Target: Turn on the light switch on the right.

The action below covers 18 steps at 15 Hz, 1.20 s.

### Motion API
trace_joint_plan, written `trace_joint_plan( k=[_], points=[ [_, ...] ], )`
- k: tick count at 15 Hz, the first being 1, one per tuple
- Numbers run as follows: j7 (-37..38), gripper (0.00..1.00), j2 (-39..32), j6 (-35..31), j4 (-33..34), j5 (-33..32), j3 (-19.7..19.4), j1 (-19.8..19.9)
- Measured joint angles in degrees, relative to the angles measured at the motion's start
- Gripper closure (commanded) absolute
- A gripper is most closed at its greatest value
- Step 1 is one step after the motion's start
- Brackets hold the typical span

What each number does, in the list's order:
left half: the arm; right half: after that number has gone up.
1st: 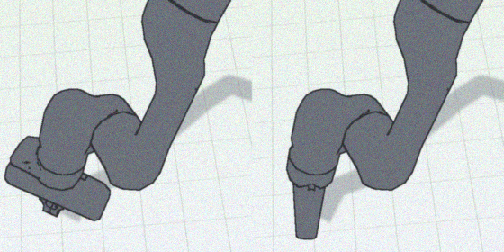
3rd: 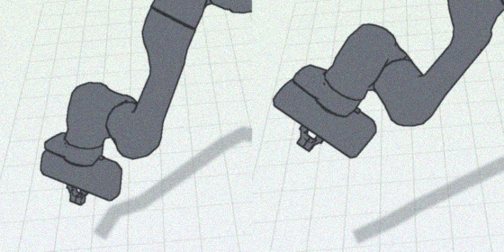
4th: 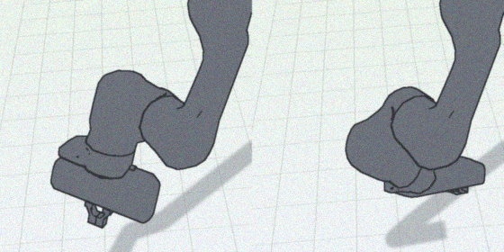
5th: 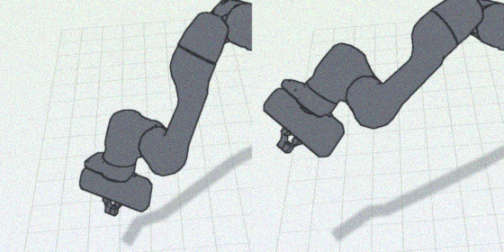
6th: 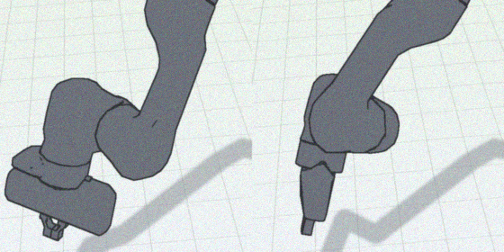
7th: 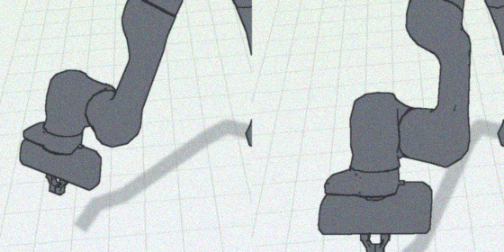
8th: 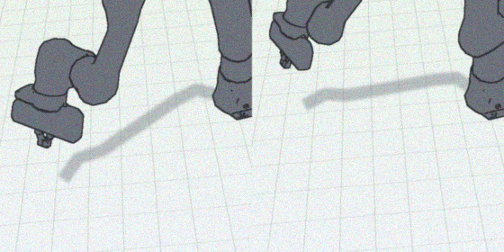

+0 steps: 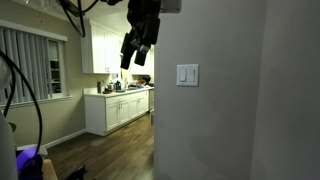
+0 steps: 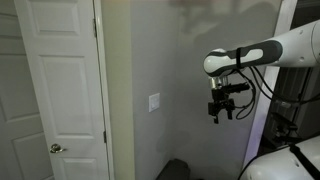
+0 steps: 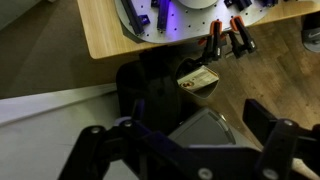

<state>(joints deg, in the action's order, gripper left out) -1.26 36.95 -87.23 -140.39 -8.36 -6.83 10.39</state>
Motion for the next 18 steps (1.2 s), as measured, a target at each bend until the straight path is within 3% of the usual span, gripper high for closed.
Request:
trace_joint_plan(
  k=[14,17,18],
  points=[
    [-0.02,0.0,-0.05,-0.44,0.0,0.0,-0.4,-0.26],
    [-1.17,0.0,-1.0,-3.68,0.06,0.0,-1.36,-1.01],
    [-1.9,0.05,-1.72,-5.53,0.12,0.0,-1.82,-1.33]
  ],
)
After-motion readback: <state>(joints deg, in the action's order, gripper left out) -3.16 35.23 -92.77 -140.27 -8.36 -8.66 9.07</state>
